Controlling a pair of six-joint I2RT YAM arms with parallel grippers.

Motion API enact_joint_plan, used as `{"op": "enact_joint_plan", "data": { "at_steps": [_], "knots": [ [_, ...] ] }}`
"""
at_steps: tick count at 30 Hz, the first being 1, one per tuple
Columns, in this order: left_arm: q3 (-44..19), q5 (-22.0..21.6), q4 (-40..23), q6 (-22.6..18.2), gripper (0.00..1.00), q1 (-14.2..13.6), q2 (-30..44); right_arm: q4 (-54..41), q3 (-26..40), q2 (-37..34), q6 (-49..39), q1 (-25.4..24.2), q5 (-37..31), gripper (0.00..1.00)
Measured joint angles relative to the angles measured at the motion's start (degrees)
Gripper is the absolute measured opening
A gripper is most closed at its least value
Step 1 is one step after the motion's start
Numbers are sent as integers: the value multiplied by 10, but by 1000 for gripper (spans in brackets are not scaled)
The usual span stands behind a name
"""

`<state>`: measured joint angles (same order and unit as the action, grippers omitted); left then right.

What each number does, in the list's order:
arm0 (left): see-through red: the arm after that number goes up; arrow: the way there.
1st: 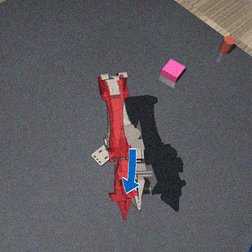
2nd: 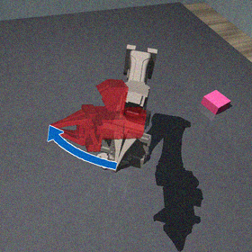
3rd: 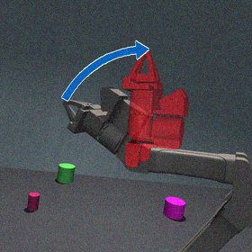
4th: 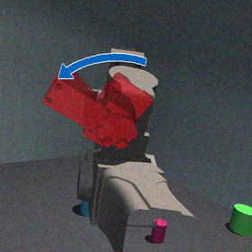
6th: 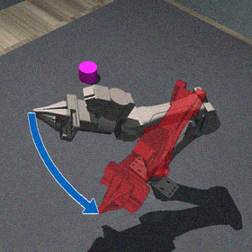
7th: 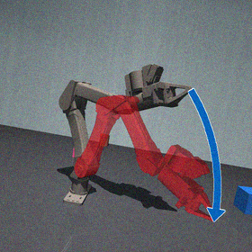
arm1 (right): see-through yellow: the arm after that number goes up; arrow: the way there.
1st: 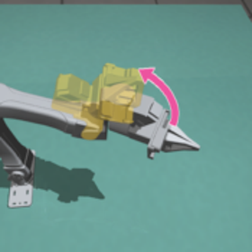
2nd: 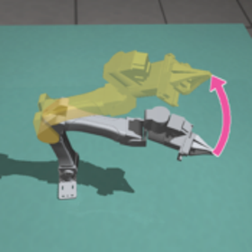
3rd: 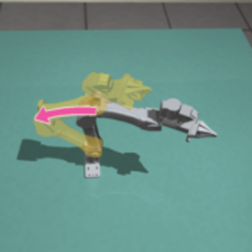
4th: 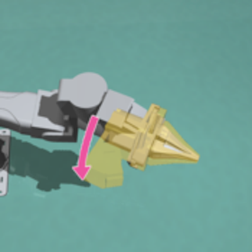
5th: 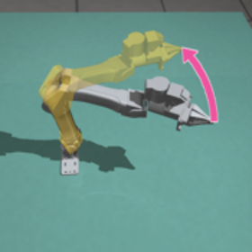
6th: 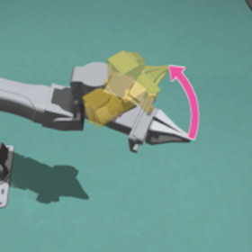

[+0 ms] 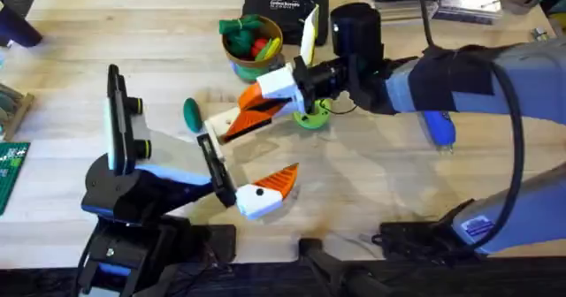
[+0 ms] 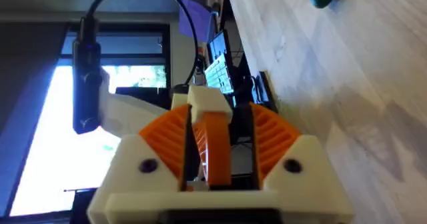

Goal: Pick up the gripper from the table and insert it into the empty holder that is missing its gripper. Then pick up a screw, insert it into the mounting hole, and use the screwdriver to tighten it. Finally, clean up the table by picking up the vegetable and placing it into the bucket.

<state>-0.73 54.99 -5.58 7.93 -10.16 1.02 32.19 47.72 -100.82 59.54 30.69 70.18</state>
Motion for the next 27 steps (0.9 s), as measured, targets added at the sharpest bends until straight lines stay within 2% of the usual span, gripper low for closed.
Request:
{"op": "enact_joint_plan", "data": {
  "at_steps": [1,4,6,7,13,16,20,24,27],
  "knots": [
    [0,10,-1,-2,985,0,0,0,0,-4,0,-3,4,536],
    [0,14,-2,-2,986,0,0,0,0,-6,-1,-5,7,695],
    [0,16,-2,-2,986,0,0,0,0,-6,0,-5,7,911],
    [0,17,-2,-2,986,-1,0,0,0,-6,-2,-5,8,969],
    [0,21,-2,-2,986,0,0,9,0,-7,-2,-13,-6,993],
    [0,21,-2,-2,985,0,0,34,0,-7,-12,-28,-30,993],
    [0,21,-2,-2,985,0,0,16,6,-2,-39,-56,-66,994],
    [0,22,-2,-2,985,-1,0,-87,37,29,-89,-79,-99,994],
    [0,22,-2,-2,985,0,0,-242,73,70,-163,-88,-143,994]
  ]
}}
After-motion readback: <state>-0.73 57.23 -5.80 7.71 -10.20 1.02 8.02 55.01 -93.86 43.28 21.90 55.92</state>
